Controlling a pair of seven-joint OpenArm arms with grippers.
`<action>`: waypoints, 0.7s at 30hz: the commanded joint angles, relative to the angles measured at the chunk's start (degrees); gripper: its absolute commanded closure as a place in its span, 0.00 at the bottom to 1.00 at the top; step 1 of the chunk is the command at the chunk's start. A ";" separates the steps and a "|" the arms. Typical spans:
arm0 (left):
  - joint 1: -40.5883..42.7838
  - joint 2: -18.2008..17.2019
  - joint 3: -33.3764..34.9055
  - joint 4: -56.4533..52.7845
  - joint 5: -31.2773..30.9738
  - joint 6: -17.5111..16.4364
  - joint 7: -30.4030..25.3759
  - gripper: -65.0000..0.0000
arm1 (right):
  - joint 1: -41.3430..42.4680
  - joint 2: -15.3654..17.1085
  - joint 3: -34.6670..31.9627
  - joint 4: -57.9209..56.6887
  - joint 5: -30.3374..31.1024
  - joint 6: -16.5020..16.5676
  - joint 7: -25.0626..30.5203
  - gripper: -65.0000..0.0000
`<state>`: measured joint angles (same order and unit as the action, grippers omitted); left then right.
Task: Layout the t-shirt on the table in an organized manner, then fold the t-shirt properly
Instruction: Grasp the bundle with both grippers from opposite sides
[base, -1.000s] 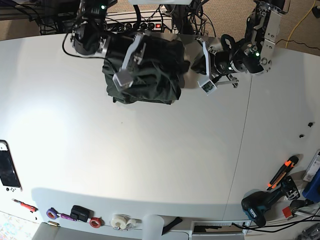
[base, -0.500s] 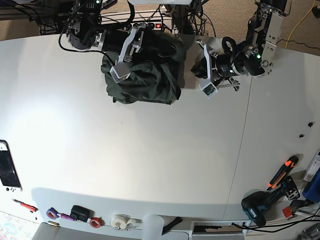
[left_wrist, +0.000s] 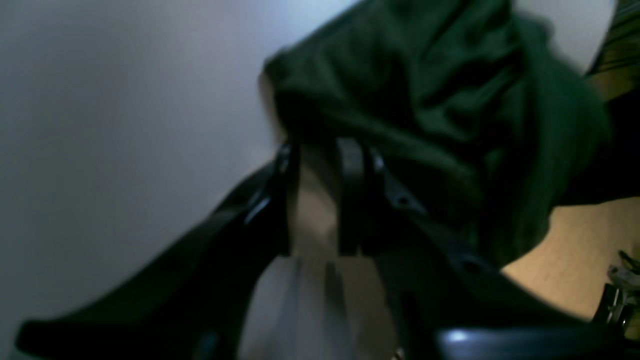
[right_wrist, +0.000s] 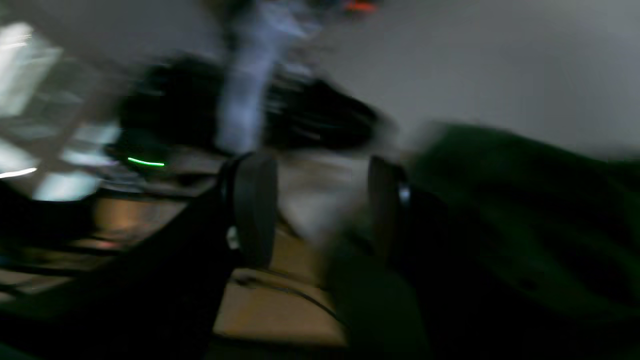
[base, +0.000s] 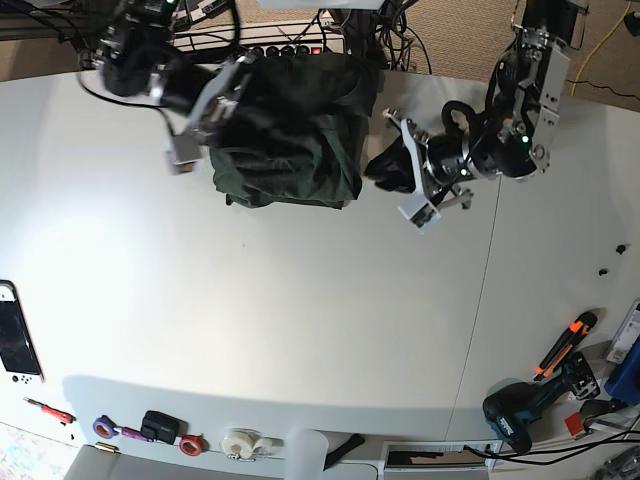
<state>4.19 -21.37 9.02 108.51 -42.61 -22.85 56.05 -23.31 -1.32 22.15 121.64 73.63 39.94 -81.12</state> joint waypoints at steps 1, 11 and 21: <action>-0.94 0.13 -0.20 0.90 -0.90 0.00 -1.01 0.72 | 0.11 0.02 2.40 0.94 -1.38 0.06 1.12 0.57; -0.98 5.79 -0.20 -1.11 -2.69 2.54 0.11 0.60 | -3.87 0.04 9.09 0.94 3.34 0.06 1.12 0.68; -0.13 7.13 -0.15 -4.22 -6.27 1.88 4.83 0.60 | -6.69 0.07 -2.56 0.94 -10.16 0.06 1.12 0.68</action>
<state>4.60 -14.15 8.99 103.33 -47.46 -20.58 61.45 -29.89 -1.43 19.46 121.60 61.89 39.92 -81.10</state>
